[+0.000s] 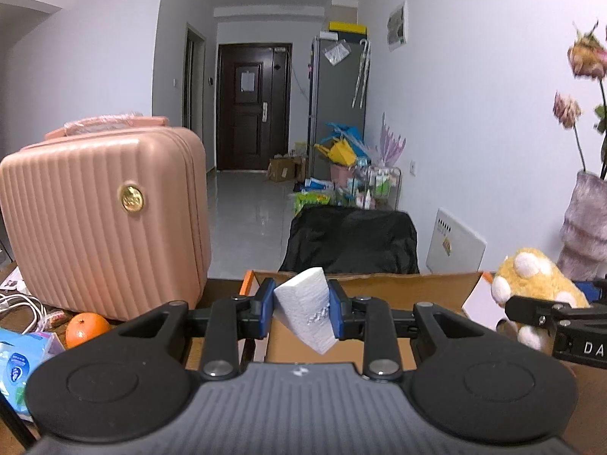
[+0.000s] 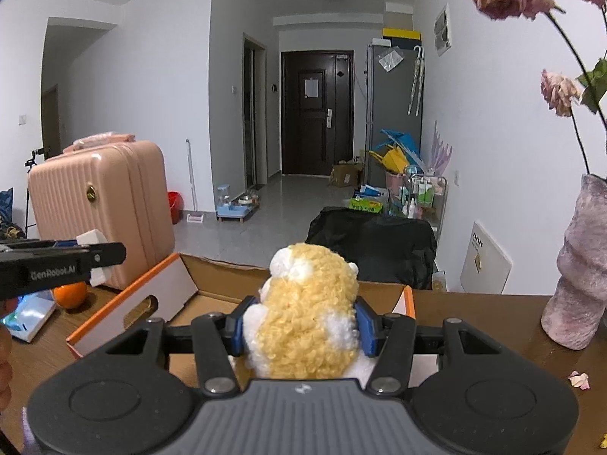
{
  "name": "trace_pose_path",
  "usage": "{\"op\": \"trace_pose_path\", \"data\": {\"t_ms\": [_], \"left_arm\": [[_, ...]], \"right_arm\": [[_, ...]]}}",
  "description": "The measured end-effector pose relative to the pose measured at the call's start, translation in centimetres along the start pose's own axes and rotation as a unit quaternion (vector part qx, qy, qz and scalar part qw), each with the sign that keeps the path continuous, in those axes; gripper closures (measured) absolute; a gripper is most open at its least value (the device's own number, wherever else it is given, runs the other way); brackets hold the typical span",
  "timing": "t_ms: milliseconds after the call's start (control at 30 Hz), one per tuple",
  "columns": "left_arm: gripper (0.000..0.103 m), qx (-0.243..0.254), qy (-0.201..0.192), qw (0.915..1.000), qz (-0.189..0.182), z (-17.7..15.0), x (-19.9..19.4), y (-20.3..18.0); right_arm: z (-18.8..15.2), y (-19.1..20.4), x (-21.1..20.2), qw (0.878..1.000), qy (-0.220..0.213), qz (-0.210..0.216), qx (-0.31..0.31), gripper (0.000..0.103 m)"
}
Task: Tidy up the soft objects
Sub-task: 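Carry the foam wedge and plush sheep toward the red-printed cardboard box, then open left gripper to drop the wedge into the box while right gripper lowers the sheep in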
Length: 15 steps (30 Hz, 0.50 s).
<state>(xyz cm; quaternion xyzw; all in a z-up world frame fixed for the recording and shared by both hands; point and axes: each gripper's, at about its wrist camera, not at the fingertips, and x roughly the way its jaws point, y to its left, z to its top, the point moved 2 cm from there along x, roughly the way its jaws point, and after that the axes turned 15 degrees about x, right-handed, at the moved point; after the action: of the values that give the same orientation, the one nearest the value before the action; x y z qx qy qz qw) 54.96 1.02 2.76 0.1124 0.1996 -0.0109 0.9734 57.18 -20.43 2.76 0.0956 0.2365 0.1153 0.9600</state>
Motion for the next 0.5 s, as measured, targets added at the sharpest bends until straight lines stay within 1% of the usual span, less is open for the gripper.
{"op": "trace_pose_path", "data": {"t_ms": [300, 500], "left_arm": [[0.073, 0.014, 0.024, 0.9996, 0.001, -1.1, 1.9, -0.3], [0.073, 0.02, 0.039, 0.999, 0.003, -1.7, 2.9, -0.4]], "right_arm": [[-1.3, 0.1, 2.9, 1.0, 0.022, -0.006, -0.006, 0.051], [-2.1, 0.3, 3.9, 1.0, 0.022, -0.012, -0.015, 0.051]]}}
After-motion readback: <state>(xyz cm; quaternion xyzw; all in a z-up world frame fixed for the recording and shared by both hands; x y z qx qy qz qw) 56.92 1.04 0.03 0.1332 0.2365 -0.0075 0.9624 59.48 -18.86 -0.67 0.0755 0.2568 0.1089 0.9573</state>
